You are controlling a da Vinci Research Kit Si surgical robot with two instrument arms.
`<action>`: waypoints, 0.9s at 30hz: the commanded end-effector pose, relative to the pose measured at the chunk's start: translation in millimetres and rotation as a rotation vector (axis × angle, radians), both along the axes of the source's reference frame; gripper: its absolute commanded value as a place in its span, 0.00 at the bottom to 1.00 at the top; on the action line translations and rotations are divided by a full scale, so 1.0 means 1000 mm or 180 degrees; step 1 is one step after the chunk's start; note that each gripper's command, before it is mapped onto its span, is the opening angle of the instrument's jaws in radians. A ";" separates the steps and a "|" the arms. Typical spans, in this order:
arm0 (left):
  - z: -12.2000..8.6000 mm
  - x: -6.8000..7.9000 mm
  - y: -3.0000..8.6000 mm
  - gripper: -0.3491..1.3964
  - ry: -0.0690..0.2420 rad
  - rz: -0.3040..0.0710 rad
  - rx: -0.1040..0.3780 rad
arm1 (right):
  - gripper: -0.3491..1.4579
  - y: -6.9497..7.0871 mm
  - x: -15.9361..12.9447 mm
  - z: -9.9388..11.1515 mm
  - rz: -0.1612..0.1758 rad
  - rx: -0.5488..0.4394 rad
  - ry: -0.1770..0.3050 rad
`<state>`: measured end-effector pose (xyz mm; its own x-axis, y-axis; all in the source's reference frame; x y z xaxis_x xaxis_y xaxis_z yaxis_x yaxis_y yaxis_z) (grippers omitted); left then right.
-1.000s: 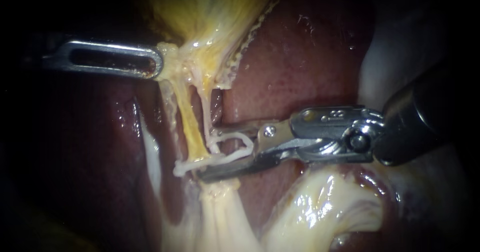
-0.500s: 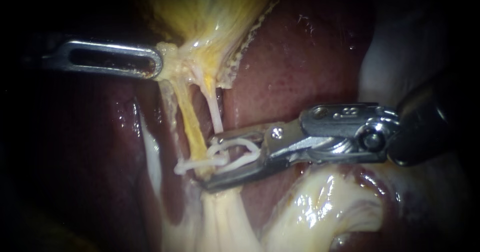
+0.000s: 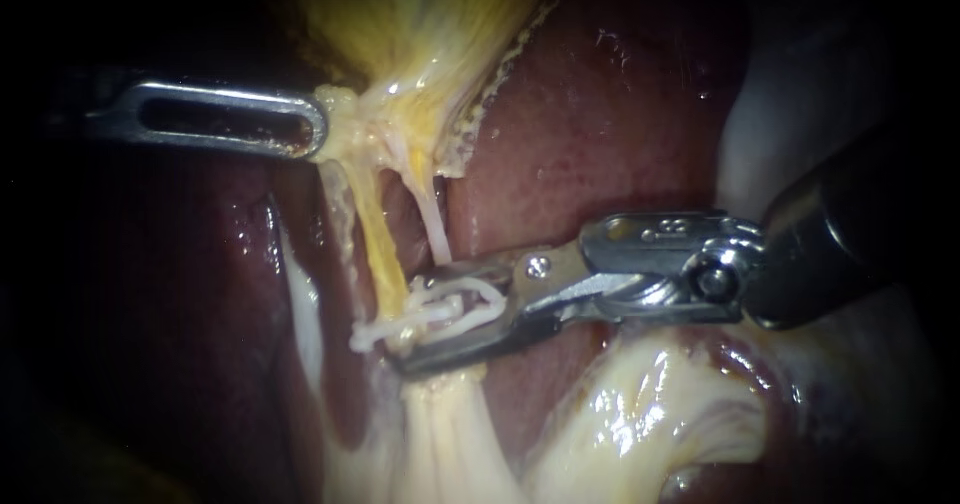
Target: Clipping second clip left tube
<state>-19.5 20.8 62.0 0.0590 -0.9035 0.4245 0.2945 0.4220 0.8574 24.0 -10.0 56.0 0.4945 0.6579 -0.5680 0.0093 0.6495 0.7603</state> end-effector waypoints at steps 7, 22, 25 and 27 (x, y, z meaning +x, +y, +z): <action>0.0000 0.0000 0.0000 0.00 0.0001 -0.0001 -0.0001 | 0.44 0.0009 -0.0002 0.0014 0.0012 -0.0006 0.0004; 0.0002 -0.0005 -0.0001 0.00 0.0008 -0.0009 -0.0005 | 0.45 0.0015 0.0009 0.0026 -0.0013 0.0018 0.0111; 0.0002 -0.0006 -0.0001 0.00 0.0008 -0.0011 -0.0005 | 0.45 0.0015 0.0017 0.0026 -0.0031 0.0094 0.0191; 0.0002 -0.0006 -0.0002 0.00 0.0009 -0.0011 -0.0005 | 0.45 0.0015 0.0022 0.0025 -0.0027 0.0157 0.0271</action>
